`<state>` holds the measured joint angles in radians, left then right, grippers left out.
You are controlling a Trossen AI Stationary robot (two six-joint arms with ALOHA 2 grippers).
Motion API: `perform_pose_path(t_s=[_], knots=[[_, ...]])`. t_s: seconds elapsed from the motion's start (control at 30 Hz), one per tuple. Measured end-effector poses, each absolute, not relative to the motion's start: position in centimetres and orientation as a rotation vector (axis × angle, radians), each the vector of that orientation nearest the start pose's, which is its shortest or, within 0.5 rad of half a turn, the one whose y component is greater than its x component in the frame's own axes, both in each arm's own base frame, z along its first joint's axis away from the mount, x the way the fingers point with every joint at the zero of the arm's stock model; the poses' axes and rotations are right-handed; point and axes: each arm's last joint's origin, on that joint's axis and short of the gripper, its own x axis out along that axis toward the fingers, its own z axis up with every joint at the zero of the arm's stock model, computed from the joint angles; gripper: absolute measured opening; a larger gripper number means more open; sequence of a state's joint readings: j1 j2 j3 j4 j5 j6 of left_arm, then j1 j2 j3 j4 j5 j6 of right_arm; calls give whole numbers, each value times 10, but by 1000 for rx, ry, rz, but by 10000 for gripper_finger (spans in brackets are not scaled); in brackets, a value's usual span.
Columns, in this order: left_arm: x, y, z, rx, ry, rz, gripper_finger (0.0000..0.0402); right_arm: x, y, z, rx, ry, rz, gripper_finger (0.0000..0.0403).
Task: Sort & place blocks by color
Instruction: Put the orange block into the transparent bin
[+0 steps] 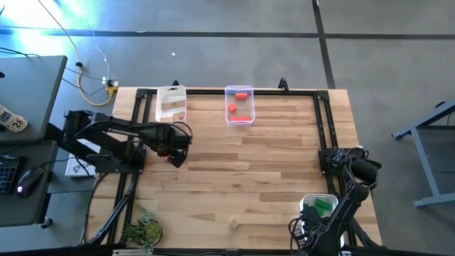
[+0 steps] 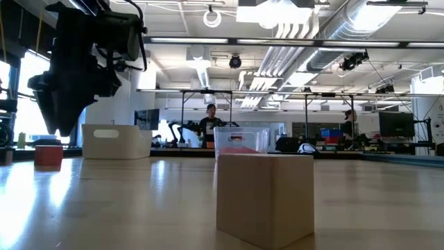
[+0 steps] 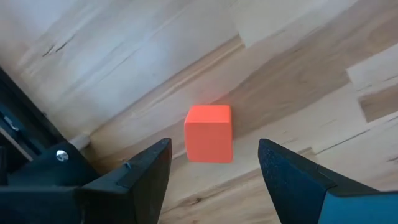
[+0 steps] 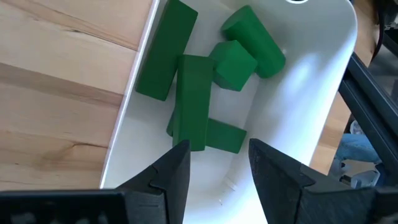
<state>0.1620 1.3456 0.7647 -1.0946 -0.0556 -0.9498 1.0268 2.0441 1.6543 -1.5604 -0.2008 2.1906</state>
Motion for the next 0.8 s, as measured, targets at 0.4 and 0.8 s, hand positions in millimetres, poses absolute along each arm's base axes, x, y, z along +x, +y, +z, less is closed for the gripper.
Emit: perform_pose_path(t_s=[0.4,0.8], knots=[[192,34,164,-773,1565,988,229,182,302,212,616,1519,-1284,152],[198,41,147,-778,1640,972,229,190,298,212,603,1544,-1258,152]])
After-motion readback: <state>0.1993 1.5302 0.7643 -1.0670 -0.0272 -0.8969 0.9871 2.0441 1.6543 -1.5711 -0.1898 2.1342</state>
